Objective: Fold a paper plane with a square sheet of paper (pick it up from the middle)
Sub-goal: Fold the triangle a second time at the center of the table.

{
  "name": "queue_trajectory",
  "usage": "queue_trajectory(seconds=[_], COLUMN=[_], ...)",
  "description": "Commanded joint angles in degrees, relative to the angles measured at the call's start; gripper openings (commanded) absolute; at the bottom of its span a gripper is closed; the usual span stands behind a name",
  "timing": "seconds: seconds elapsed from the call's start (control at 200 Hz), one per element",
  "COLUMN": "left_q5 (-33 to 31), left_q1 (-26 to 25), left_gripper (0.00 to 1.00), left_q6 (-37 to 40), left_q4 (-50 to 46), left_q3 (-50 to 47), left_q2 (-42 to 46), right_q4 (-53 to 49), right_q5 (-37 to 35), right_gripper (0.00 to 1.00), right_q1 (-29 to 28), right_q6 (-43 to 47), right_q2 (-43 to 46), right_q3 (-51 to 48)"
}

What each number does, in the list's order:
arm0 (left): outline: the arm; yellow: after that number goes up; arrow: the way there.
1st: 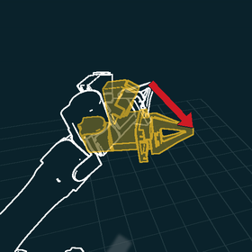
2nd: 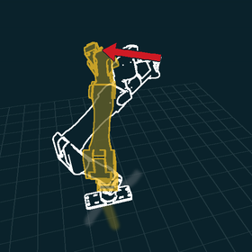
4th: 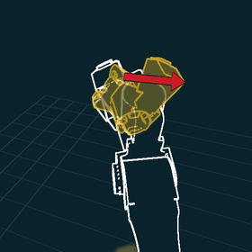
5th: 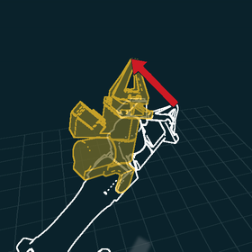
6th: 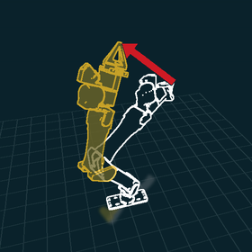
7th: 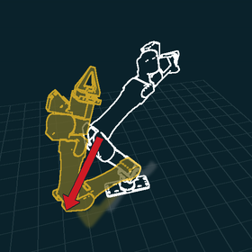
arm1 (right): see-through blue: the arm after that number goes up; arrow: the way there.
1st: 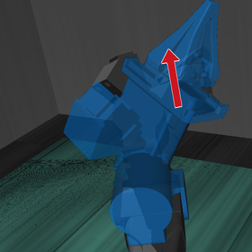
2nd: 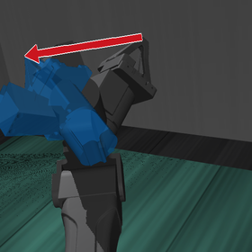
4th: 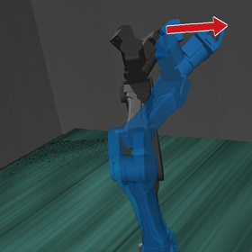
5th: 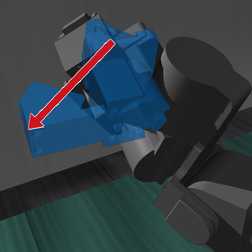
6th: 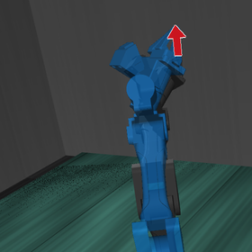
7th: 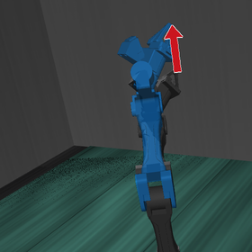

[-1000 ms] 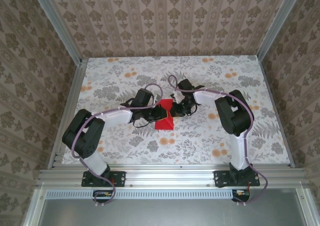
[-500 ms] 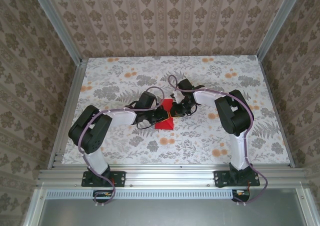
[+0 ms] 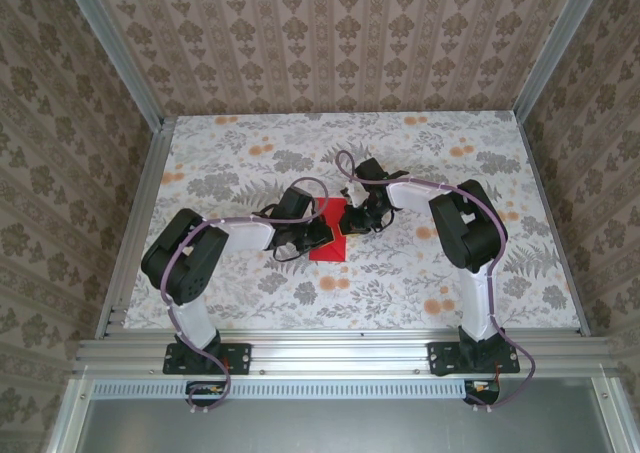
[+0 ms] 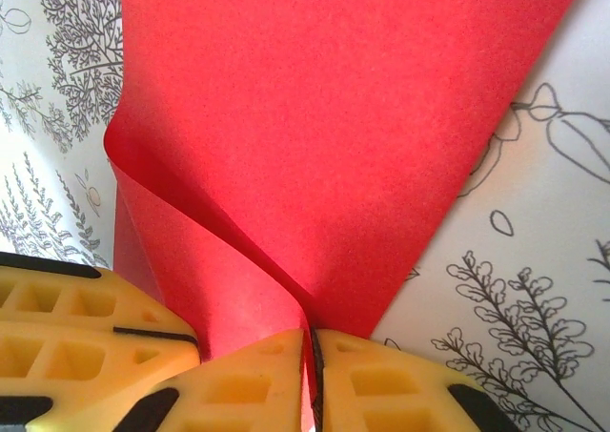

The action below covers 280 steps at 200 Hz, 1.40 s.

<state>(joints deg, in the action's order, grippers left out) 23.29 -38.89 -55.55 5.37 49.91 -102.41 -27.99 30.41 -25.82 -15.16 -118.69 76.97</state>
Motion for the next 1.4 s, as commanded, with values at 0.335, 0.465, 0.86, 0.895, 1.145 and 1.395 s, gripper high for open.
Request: queue_trajectory(seconds=[0.335, 0.465, 0.86, 0.895, 1.145, 1.395], left_q5=[-2.73, -3.77, -2.70, -2.42, -0.20, 0.66], left_q1=[-0.23, -0.24, -0.42, -0.48, -0.74, -0.82], left_gripper=[0.05, 0.05, 0.05, 0.05, 0.08, 0.09], left_q6=[-0.96, -1.31, -1.43, -1.36, -1.05, -0.31], left_q4=[-2.86, -3.36, -2.33, -1.93, 0.42, 0.48], left_q3=[0.91, 0.66, 0.76, 0.74, 1.06, 1.65], left_q2=[-1.06, -0.77, -0.78, -0.78, -1.12, -1.53], right_q4=[-2.46, -4.11, -4.62, -4.62, -4.58, -4.14], right_q5=[-3.34, -3.24, -3.77, -3.83, -4.79, -5.88], right_gripper=[0.19, 0.20, 0.16, 0.14, 0.10, 0.10], right_q1=[-0.54, -0.54, -0.48, -0.50, -0.48, -0.37], right_q6=[0.26, 0.55, 1.27, 1.31, 1.01, -0.32], right_q2=[-3.28, -3.25, -3.29, -3.29, -3.37, -2.94], right_q3=[0.46, 0.53, 0.55, 0.48, 0.42, 0.12])
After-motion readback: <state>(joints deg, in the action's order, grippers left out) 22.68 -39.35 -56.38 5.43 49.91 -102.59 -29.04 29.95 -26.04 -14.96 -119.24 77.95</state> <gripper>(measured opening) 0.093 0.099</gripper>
